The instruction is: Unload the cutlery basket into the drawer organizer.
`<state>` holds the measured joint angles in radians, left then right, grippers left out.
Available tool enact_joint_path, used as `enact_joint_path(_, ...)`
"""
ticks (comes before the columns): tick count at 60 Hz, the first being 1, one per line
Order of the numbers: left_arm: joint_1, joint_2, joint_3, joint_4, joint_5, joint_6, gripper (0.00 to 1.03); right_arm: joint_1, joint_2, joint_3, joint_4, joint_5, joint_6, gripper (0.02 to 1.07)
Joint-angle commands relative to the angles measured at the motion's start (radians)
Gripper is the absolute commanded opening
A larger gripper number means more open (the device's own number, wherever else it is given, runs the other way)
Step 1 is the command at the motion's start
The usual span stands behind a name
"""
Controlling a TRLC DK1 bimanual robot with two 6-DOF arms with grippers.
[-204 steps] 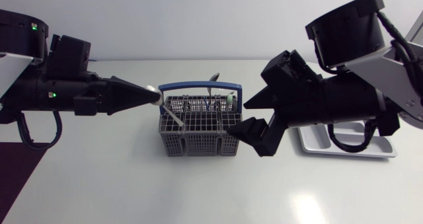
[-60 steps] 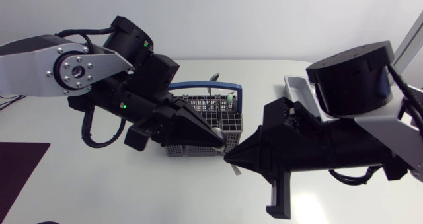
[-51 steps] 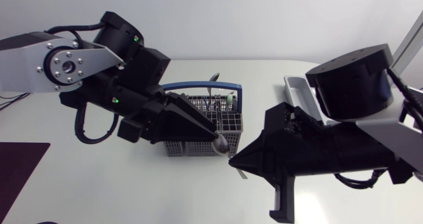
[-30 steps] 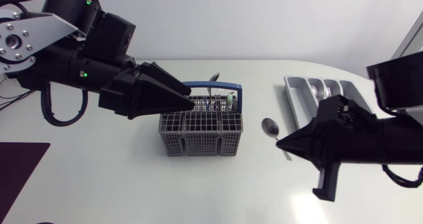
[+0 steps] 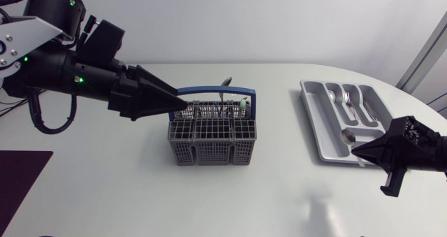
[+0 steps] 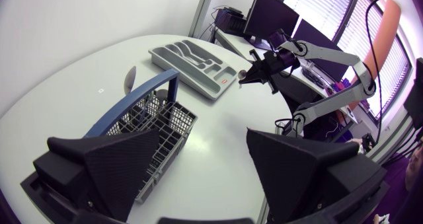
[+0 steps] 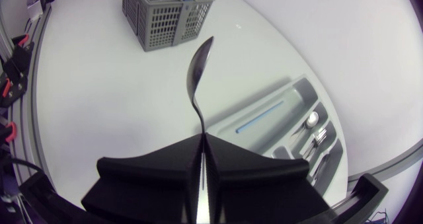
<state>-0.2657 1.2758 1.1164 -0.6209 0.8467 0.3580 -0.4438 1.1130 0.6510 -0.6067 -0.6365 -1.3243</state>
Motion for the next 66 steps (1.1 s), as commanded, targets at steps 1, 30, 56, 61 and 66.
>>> enact_joint_path(1, 0.011, -0.024, -0.024, 0.003, -0.008, -0.021, 0.98, -0.082, 0.103, 0.035, 0.021, -0.028, -0.136, 0.08)
enact_joint_path(30, 0.033, -0.03, -0.041, 0.003, -0.028, -0.019, 0.98, -0.22, 0.482, 0.182, 0.361, 0.037, -0.291, 0.08)
enact_joint_path(56, 0.089, -0.052, -0.059, -0.013, -0.029, -0.007, 0.98, -0.168, 0.654, 0.082, 0.754, 0.236, -0.409, 0.08)
enact_joint_path(61, 0.114, -0.067, -0.067, -0.023, -0.029, -0.001, 0.98, -0.168, 0.656, 0.035, 0.821, 0.251, -0.435, 0.1)
enact_joint_path(66, 0.134, -0.081, -0.075, -0.045, -0.034, 0.018, 0.98, -0.168, 0.659, 0.021, 0.84, 0.27, -0.441, 0.11)
